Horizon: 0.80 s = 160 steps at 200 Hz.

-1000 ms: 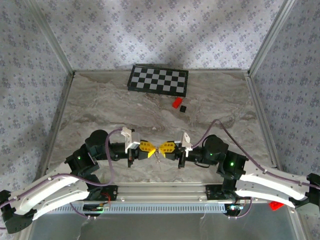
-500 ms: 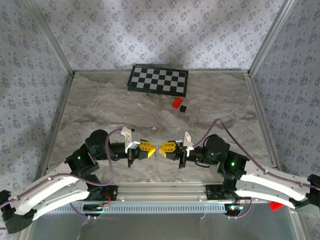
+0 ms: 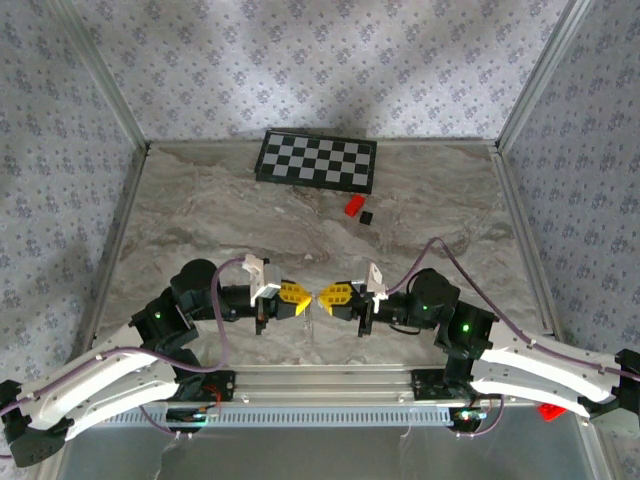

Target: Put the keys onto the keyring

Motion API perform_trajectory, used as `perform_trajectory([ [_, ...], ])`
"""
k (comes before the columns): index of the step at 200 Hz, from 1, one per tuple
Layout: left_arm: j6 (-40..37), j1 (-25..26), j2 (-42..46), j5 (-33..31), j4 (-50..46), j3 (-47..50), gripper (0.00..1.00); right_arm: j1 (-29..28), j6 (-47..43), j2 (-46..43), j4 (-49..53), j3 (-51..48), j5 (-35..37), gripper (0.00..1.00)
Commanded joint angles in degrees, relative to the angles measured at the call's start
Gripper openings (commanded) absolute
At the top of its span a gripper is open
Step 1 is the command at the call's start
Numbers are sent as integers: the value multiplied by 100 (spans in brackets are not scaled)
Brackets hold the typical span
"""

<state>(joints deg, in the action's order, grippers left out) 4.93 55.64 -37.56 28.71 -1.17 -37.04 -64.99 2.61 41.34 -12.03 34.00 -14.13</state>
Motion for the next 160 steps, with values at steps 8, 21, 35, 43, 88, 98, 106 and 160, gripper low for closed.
perform_trajectory([
  [8, -121, 39, 21, -32, 129, -267, 0, 32, 116, -5, -54, 141, -148, 0],
  [21, -119, 44, 21, -32, 126, -263, 0, 39, 135, 38, -43, 155, -178, 0],
  [35, -117, 53, 21, -34, 133, -266, 0, 43, 134, 88, -6, 186, -187, 0],
  [43, -122, 53, 21, -37, 135, -263, 0, 43, 134, 109, 2, 187, -194, 0],
  [88, -141, 70, 47, -57, 98, -255, 0, 56, 128, 87, -57, 158, -138, 0],
  [98, -158, 70, 47, -54, 90, -260, 0, 57, 126, 46, -73, 145, -127, 0],
  [106, -161, 70, 49, -64, 81, -260, 0, 57, 126, 19, -65, 142, -120, 0],
  [160, -184, 79, 47, -76, 62, -248, 0, 66, 115, -56, -18, 124, -120, 0],
])
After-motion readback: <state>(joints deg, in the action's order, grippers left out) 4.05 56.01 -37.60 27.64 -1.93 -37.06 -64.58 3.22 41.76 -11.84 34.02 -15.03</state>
